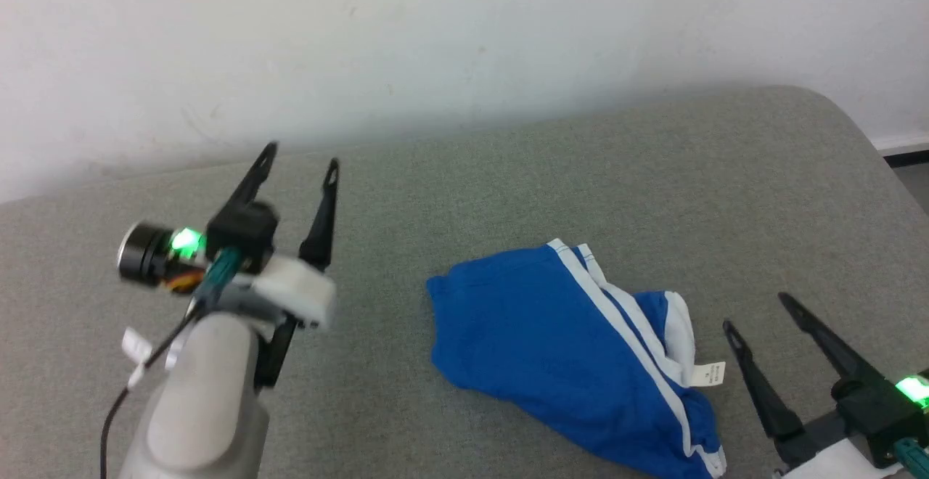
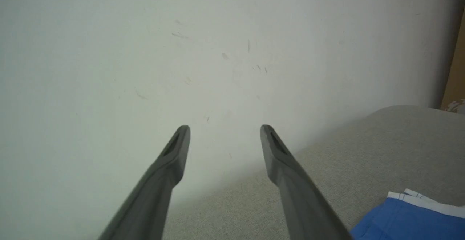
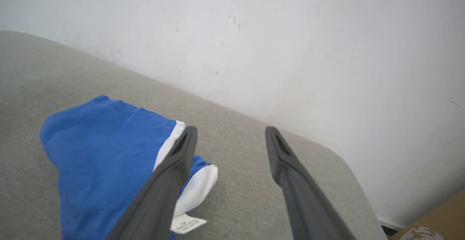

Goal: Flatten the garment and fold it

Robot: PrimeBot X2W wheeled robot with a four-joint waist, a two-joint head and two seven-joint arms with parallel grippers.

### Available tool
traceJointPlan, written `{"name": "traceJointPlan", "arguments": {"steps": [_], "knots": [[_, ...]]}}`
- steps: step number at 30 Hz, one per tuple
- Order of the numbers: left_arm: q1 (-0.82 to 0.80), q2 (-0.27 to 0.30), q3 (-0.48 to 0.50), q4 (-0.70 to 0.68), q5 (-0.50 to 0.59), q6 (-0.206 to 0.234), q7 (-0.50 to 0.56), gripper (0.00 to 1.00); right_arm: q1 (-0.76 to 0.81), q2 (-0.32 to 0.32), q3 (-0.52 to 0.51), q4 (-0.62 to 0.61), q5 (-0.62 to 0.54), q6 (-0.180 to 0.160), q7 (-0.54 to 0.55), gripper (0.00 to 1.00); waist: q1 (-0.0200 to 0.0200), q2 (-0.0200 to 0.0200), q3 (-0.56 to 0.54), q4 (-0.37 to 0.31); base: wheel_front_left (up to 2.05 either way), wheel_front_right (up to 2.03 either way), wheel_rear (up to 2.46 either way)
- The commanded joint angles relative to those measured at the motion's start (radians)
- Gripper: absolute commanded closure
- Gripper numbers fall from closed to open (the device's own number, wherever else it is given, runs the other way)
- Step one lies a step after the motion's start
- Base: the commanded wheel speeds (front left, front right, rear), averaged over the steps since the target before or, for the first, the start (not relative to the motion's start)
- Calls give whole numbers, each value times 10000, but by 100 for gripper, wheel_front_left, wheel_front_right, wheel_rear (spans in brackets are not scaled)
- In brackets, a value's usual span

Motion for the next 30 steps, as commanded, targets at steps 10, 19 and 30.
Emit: {"name": "traceJointPlan", "arguments": {"steps": [10, 19, 30], "knots": [[-4037, 124, -3099, 2307, -1234, -779, 2691, 0, -38, 2811, -1680, -1593, -1018, -21, -170, 0, 0, 0, 785, -399, 0, 0, 0], [-6641, 570, -7939, 2942, -4744, -784, 5828, 0, -350, 3623, -2122, -2018, -1366, -21, -172, 0, 0, 0, 1691, -1029, 0, 0, 0], [-8803, 1159, -11606, 2732, -7565, -785, 8722, 0, -1249, 3811, -2095, -1902, -1055, -21, -173, 0, 0, 0, 3258, -2235, 0, 0, 0]]}}
